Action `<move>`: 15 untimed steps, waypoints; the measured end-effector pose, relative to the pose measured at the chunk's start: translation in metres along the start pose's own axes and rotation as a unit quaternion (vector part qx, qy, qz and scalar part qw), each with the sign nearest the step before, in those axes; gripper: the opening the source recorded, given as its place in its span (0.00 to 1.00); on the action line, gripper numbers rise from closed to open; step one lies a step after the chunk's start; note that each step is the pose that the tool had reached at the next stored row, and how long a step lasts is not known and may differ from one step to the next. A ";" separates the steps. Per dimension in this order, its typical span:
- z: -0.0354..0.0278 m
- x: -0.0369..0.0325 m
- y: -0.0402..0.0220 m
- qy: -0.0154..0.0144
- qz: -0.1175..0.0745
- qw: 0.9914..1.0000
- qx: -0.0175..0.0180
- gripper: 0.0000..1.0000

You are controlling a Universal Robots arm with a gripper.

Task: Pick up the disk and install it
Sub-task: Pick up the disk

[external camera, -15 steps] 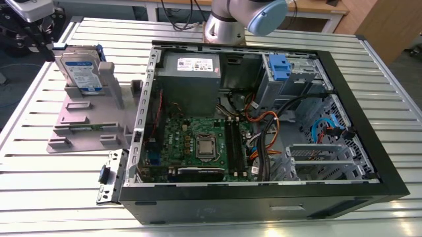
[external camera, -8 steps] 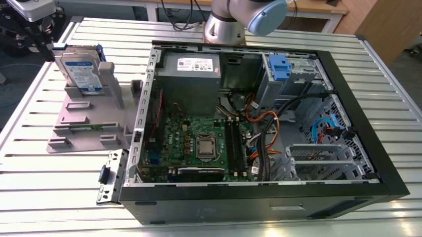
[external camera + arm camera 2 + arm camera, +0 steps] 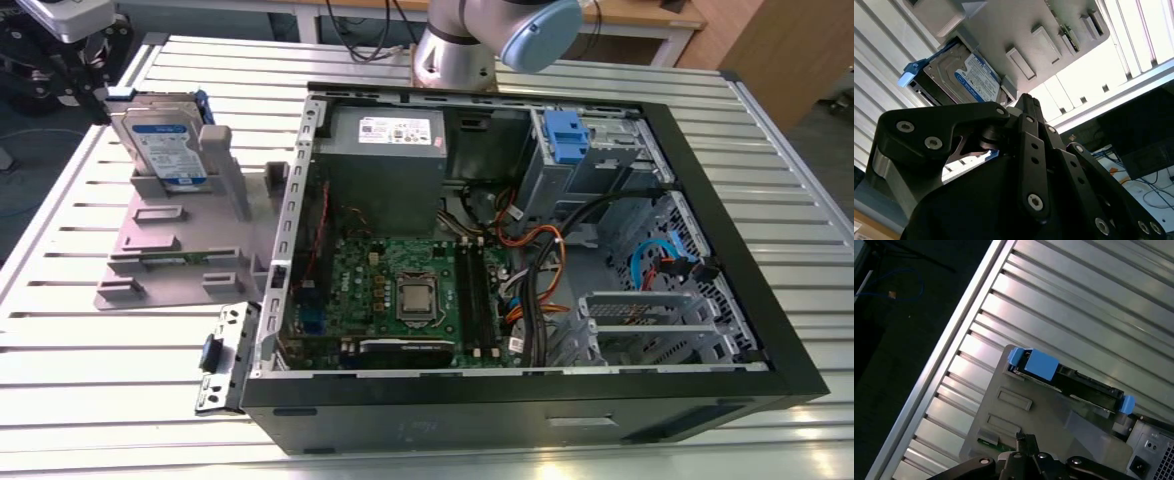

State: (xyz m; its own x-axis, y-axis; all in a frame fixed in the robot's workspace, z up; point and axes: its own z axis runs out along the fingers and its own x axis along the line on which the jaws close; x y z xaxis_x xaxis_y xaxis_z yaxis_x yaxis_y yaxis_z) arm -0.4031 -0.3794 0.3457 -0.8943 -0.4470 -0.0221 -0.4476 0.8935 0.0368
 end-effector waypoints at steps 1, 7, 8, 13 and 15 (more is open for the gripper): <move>0.0000 0.0000 0.0000 0.000 -0.002 1.000 0.000 0.10; 0.0000 0.0000 0.0000 0.001 -0.013 1.000 0.000 0.10; 0.0000 0.0000 0.0000 0.001 -0.015 1.000 0.000 0.10; 0.0000 0.0000 0.0000 0.001 -0.025 1.000 0.000 0.10; 0.0001 0.0000 0.0000 0.001 -0.029 1.000 0.000 0.10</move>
State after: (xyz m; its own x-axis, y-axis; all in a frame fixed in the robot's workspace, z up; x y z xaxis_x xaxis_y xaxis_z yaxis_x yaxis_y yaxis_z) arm -0.4031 -0.3794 0.3456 -0.8673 -0.4973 -0.0216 -0.4978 0.8666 0.0358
